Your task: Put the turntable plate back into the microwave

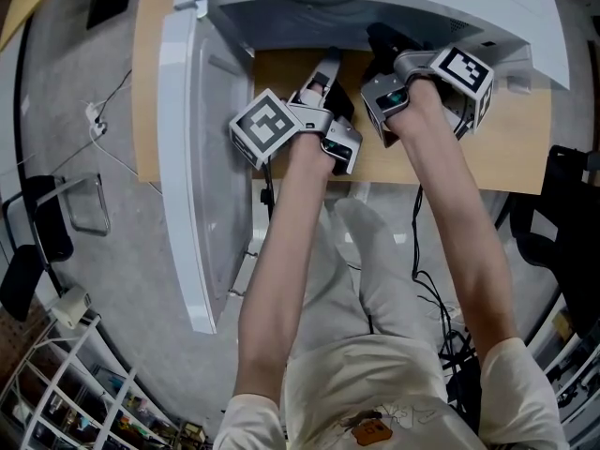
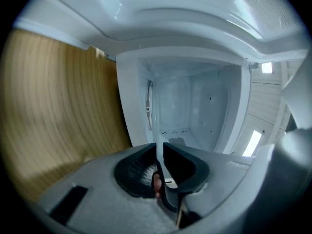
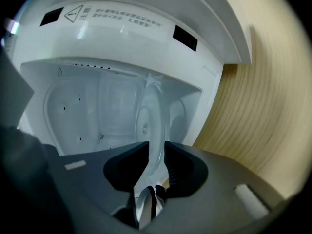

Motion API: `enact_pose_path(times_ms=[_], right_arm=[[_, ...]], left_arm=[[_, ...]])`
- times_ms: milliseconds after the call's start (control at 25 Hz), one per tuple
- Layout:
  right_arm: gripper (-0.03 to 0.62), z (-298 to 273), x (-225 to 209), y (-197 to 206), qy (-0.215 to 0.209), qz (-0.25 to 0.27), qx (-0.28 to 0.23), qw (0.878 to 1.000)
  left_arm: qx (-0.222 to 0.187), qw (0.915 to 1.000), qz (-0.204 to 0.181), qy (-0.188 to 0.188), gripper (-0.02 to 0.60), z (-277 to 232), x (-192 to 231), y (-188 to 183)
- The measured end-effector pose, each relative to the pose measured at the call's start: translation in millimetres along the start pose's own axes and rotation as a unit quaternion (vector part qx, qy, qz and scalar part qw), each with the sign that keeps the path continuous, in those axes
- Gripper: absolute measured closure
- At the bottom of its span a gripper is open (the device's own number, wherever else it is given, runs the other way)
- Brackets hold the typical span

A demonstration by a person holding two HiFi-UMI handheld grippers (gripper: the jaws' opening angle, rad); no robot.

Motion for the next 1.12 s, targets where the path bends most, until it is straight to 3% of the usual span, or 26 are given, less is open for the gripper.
enact_pose_path(times_ms=[440,720,760,880,1000,1120], right_arm=[[0.507,16,-9,15,0.004,-0.008,0.012,1.0],[0.531,48,-5,16,-0.001,0.084,0.034,0.996],[0.582,55,-5,14,-0.004,0.092,0.03,0.995],[0.586,77,3,13,0.002,0.12,0.025,0.992],[0.586,107,14,22,0.017,0.187,0.037,0.982],[0.586,124,31,38,0.033,0.27,0.041,0.961]], left_arm=[[-0.002,0.9999,0.01,-0.004,0.546,3,4,3],[0.033,0.999,-0.016,-0.024,0.559,9,-10,22],[0.041,0.9982,-0.028,-0.033,0.565,11,-13,26],[0.069,0.9907,-0.098,-0.065,0.584,21,-36,34],[0.113,0.9724,-0.174,-0.106,0.584,36,-60,53],[0.131,0.953,-0.241,-0.129,0.584,49,-88,62]])
Point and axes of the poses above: the fingertips, and each gripper's own axes: z backward along the fingers, x to its left, y out of its underside, the point moved 9 cm from there along z, backward along the fingers, and after that the axes turned 5 degrees about x, right-handed, at the moved point
